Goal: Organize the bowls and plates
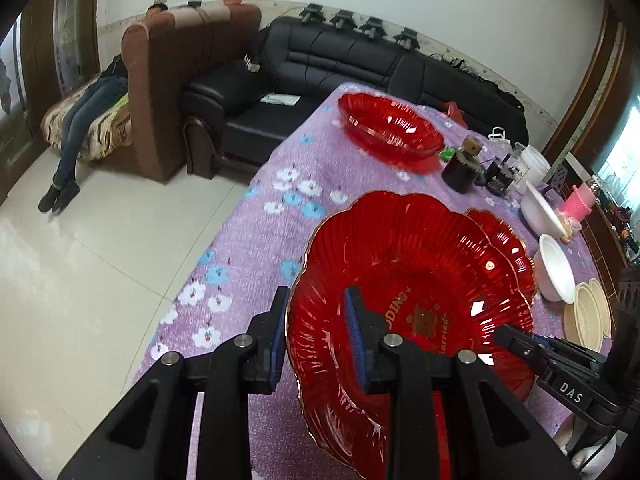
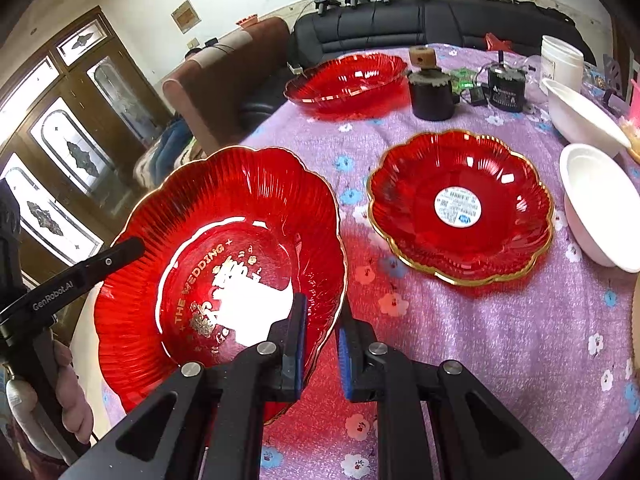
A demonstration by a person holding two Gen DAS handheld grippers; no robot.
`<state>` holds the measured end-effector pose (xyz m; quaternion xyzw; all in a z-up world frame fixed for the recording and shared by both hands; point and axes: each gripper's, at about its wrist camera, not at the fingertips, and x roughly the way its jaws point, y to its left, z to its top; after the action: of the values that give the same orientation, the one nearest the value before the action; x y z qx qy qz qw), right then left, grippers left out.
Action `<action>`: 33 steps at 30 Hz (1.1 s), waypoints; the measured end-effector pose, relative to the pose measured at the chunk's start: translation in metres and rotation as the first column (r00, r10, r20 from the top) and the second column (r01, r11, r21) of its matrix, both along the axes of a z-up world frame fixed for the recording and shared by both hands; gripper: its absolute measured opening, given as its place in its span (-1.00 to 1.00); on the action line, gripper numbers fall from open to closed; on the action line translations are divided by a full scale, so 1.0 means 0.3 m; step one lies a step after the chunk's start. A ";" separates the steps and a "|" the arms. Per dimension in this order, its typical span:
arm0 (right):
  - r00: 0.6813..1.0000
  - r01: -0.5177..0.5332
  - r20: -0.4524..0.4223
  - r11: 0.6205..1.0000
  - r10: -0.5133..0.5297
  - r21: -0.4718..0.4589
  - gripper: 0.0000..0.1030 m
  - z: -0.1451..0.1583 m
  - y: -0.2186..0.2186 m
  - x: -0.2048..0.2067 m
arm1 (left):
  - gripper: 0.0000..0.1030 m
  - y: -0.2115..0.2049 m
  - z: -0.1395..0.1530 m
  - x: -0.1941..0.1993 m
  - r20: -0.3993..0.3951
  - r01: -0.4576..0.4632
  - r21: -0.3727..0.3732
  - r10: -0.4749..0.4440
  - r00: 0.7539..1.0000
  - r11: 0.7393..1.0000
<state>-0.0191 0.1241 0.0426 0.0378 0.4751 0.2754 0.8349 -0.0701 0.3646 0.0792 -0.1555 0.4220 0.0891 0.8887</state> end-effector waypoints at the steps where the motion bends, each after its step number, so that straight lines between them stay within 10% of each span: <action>1: 1.000 0.001 -0.005 1.000 -0.001 -0.005 -0.70 -0.010 0.002 0.002 | -0.49 0.003 -0.014 0.002 -0.008 -0.002 -0.004 0.002 1.000 1.000; 20: 0.999 -0.001 -0.040 0.999 0.000 -0.034 -0.68 -0.089 0.035 0.034 | -0.47 0.017 -0.138 0.049 -0.083 -0.045 0.004 0.045 0.996 0.999; 33: 0.999 0.022 0.034 1.000 -0.023 0.004 -0.63 -0.032 -0.028 -0.017 | 0.12 0.046 -0.057 -0.057 -0.049 -0.115 -0.023 0.114 0.992 0.993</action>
<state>-0.0243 0.1158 0.0331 0.0399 0.4596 0.2675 0.8459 -0.0870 0.3785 0.0622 -0.1888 0.4345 0.1383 0.8697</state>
